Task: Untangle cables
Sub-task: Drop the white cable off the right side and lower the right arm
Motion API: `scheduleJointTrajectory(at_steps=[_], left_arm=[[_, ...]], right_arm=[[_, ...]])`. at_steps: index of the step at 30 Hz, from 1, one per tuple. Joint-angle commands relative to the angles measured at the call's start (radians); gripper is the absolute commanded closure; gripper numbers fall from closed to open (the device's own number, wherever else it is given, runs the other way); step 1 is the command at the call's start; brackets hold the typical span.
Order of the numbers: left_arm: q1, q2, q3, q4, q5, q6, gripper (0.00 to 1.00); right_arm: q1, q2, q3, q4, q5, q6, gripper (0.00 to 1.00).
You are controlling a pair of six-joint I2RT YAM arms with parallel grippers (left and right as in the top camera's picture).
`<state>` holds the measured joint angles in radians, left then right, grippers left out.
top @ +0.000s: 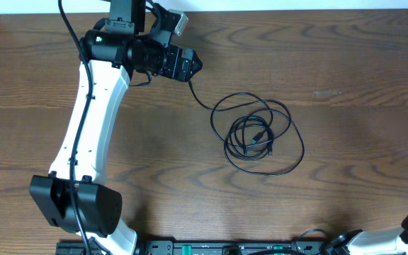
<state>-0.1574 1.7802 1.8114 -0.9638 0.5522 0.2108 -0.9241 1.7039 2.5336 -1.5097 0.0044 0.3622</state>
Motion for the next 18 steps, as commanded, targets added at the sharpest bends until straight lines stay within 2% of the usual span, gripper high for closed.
scheduleJointTrajectory(at_steps=[1, 5, 18], left_arm=[[0.001, -0.025, -0.002, 0.0, 0.021, 0.002, 0.11], [0.001, -0.025, -0.002, 0.0, 0.021, 0.002, 0.11], [0.001, -0.026, -0.002, 0.0, 0.021, 0.002, 0.11]], right_arm=[[-0.051, 0.047, 0.004, -0.014, 0.046, 0.095, 0.99], [-0.096, 0.08, 0.004, -0.018, 0.014, 0.113, 0.99], [-0.096, 0.214, 0.004, -0.039, 0.028, 0.139, 0.99]])
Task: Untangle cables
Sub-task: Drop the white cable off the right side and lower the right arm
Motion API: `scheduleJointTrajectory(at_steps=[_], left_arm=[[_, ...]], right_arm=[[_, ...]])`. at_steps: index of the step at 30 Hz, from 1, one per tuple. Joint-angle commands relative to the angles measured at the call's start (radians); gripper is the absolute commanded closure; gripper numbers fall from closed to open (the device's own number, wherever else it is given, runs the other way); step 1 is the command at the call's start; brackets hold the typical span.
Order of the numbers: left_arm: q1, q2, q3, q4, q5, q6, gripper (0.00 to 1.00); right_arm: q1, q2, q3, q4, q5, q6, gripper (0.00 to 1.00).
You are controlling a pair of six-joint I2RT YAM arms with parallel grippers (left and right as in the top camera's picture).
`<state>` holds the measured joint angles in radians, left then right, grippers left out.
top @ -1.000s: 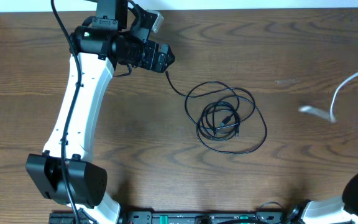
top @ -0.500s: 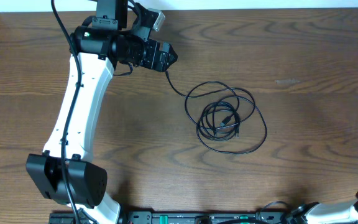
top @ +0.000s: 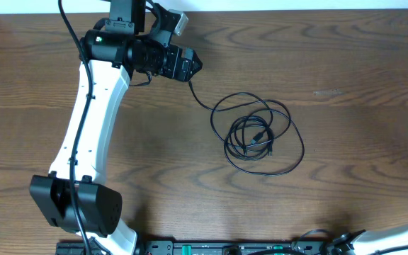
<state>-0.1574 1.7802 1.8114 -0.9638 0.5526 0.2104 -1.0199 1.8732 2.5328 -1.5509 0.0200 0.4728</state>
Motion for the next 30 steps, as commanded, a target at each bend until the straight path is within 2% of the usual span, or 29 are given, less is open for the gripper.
scheduleJointTrajectory(at_steps=[1, 12, 19, 30], left_arm=[[0.001, -0.026, -0.002, 0.0, 0.021, 0.002, 0.11], [0.001, -0.029, -0.002, 0.011, 0.021, 0.003, 0.11], [0.001, -0.029, -0.002, 0.02, 0.021, 0.003, 0.11], [0.001, -0.029, -0.002, 0.031, 0.02, 0.003, 0.11]], right_arm=[[0.0, 0.06, 0.005, 0.002, 0.012, 0.033, 0.99], [0.031, 0.198, 0.0, 0.006, 0.013, 0.023, 0.99], [0.135, 0.204, -0.018, 0.078, 0.01, -0.044, 0.98], [0.295, 0.198, -0.051, 0.124, 0.162, -0.078, 0.99]])
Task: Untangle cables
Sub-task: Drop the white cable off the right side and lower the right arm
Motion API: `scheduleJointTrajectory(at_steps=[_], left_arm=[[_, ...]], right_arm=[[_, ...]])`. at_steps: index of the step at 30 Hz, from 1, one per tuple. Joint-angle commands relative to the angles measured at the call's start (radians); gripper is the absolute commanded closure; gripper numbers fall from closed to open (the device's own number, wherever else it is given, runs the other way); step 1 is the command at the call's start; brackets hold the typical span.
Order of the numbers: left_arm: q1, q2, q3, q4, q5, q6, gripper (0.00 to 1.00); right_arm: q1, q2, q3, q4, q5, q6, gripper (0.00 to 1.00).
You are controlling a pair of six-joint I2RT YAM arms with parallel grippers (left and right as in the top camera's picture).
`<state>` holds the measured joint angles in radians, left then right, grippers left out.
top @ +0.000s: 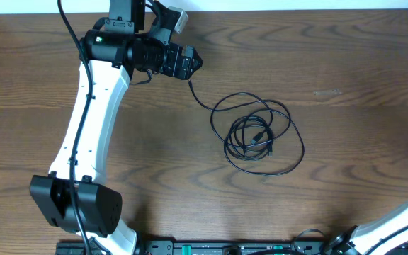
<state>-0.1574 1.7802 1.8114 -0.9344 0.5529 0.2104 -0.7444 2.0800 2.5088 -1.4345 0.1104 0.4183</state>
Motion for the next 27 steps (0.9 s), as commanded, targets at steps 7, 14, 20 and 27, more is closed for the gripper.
scheduleJointTrajectory(at_steps=[7, 14, 20, 27], left_arm=[[0.001, -0.029, -0.002, 0.013, 0.02, 0.006, 0.11], [0.001, -0.029, -0.002, 0.016, 0.02, 0.006, 0.11], [0.001, -0.029, -0.002, 0.019, 0.02, 0.006, 0.11], [0.001, -0.029, -0.002, 0.041, 0.024, 0.006, 0.11]], right_arm=[[-0.013, -0.009, -0.221, 0.092, 0.1, -0.02, 0.99], [-0.098, -0.009, -0.388, 0.166, 0.101, -0.004, 0.99], [-0.208, -0.009, -0.473, 0.186, 0.1, 0.009, 0.99], [-0.296, -0.009, -0.547, 0.213, 0.07, 0.014, 0.99]])
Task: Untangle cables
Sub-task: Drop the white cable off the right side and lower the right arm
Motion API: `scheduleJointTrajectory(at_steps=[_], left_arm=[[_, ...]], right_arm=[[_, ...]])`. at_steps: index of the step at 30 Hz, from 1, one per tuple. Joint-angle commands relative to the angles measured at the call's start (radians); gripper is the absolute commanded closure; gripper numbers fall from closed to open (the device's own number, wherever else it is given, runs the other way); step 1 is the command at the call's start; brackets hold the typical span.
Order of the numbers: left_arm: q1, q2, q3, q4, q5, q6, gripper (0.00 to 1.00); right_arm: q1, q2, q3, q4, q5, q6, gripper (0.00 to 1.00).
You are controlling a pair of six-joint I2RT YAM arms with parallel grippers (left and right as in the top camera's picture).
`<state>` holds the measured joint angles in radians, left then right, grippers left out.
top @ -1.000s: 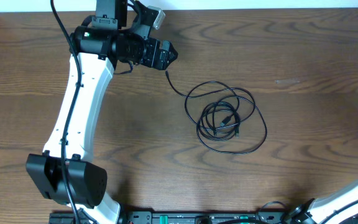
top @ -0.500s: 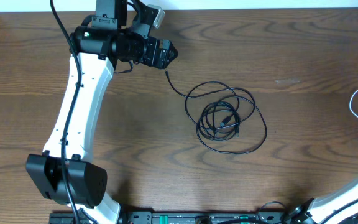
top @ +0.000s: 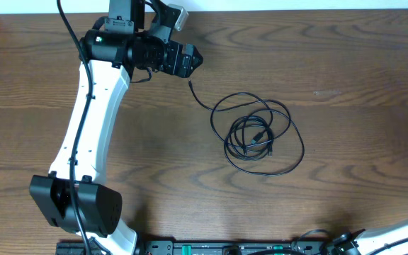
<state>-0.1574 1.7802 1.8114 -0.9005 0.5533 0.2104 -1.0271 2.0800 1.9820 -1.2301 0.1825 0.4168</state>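
Note:
A black cable (top: 257, 134) lies in tangled loops at the middle of the table. One strand runs up and left to a free end (top: 191, 83). My left gripper (top: 195, 61) hangs just above that end and is apart from it, with nothing between its fingers. A thin white cable loop reaches in at the right edge. The right gripper is out of frame. Only a white link of the right arm (top: 402, 235) shows at the bottom right corner.
The left arm (top: 91, 120) stretches from its base at the bottom left up to the far edge of the brown wooden table (top: 346, 57). A black rail (top: 211, 248) runs along the front edge.
My left gripper has shifted slightly up, away from the black cable's end, which stayed on the table. More of the white loop shows at the right edge, and the right arm link sits lower.
My left gripper was first at the black cable's end, near the far edge. It stayed there, then drew back a little, and the end now lies free. At the right edge a thin white shape appeared at changing heights and now shows as a loop. The black coil never moved.

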Motion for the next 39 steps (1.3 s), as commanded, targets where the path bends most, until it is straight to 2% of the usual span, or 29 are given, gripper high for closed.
scheduleJointTrajectory(at_steps=[1, 9, 13, 20, 28, 36, 39], left_arm=[[0.001, -0.029, -0.002, 0.009, 0.024, 0.006, 0.11], [0.001, -0.029, -0.002, 0.026, 0.042, 0.006, 0.11], [0.001, -0.029, -0.002, 0.032, 0.042, 0.006, 0.11], [0.001, -0.029, -0.002, 0.043, 0.042, 0.007, 0.11], [0.001, -0.029, -0.002, 0.073, 0.042, 0.018, 0.11], [0.001, -0.027, -0.002, 0.089, 0.042, 0.029, 0.11], [0.001, -0.019, -0.002, 0.087, 0.042, 0.029, 0.11]], right_arm=[[-0.019, -0.009, -0.026, 0.013, -0.002, 0.016, 0.99], [-0.016, -0.009, -0.035, 0.014, 0.021, 0.018, 0.99], [-0.029, -0.009, -0.035, -0.005, 0.056, 0.066, 0.99], [-0.137, -0.016, -0.035, -0.024, 0.037, 0.084, 0.99], [-0.252, -0.114, -0.035, -0.007, -0.056, 0.076, 0.99], [-0.224, -0.127, -0.083, 0.022, -0.024, 0.072, 0.99], [-0.219, -0.127, -0.129, 0.044, -0.024, 0.072, 0.95]])
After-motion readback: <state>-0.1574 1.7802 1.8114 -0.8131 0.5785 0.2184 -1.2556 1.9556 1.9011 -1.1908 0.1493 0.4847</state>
